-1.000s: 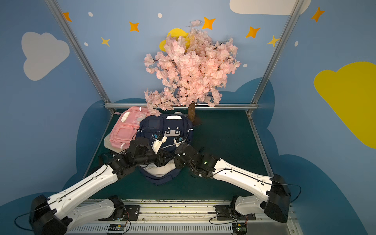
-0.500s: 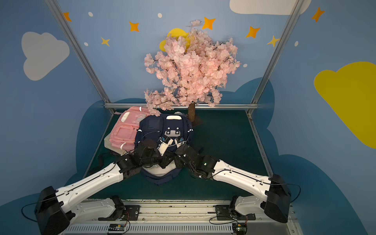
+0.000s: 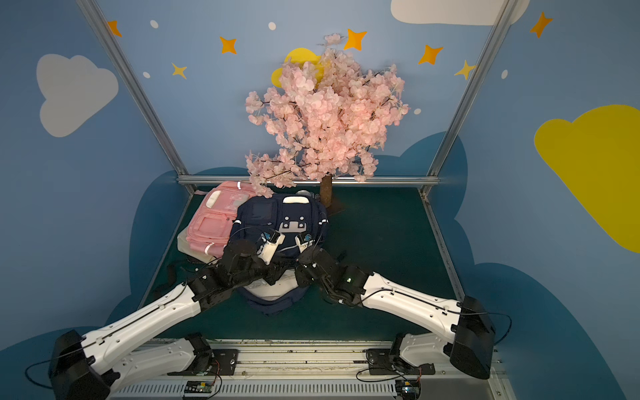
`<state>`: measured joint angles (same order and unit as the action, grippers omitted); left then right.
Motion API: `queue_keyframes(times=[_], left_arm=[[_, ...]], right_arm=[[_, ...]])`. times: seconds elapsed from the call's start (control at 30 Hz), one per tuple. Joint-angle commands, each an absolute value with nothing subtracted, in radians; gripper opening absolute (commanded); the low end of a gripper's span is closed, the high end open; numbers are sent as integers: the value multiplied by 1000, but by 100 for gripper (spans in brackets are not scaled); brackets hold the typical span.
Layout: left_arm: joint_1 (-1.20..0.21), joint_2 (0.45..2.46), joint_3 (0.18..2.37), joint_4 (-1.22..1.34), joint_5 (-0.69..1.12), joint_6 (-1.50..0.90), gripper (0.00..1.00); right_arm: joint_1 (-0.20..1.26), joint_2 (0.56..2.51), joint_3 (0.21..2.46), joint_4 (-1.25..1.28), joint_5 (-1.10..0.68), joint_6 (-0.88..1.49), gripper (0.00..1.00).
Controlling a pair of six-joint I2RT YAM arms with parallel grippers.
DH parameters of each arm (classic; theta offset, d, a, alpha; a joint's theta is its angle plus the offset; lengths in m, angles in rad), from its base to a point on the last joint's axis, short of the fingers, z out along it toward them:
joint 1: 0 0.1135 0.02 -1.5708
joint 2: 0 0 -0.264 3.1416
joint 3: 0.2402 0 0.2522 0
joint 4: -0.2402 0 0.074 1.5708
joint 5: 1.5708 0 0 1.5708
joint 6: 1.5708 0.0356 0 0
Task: Zip up the backpack
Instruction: Zip the zipper on the backpack.
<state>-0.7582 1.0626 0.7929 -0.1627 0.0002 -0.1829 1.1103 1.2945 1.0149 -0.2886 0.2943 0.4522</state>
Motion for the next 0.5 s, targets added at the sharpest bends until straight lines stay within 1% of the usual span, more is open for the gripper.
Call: queue_keyframes(times=[0.0, 0.2, 0.27, 0.37, 0.47], left_arm=[[-755, 1092, 791, -152, -1, -160, 39], [-756, 1171, 783, -151, 94, -141, 40], [-756, 1212, 785, -166, 94, -142, 39], [-756, 1247, 766, -148, 95, -144, 32], [-756, 1246, 755, -140, 71, -142, 21]], right_arm=[[1121, 1275, 1020, -225, 277, 459, 0], [1122, 1276, 1024, -230, 274, 455, 0], [1122, 1278, 1026, -231, 272, 456, 0], [1123, 1282, 1025, -229, 270, 457, 0], [1121, 1295, 1024, -231, 292, 461, 0]])
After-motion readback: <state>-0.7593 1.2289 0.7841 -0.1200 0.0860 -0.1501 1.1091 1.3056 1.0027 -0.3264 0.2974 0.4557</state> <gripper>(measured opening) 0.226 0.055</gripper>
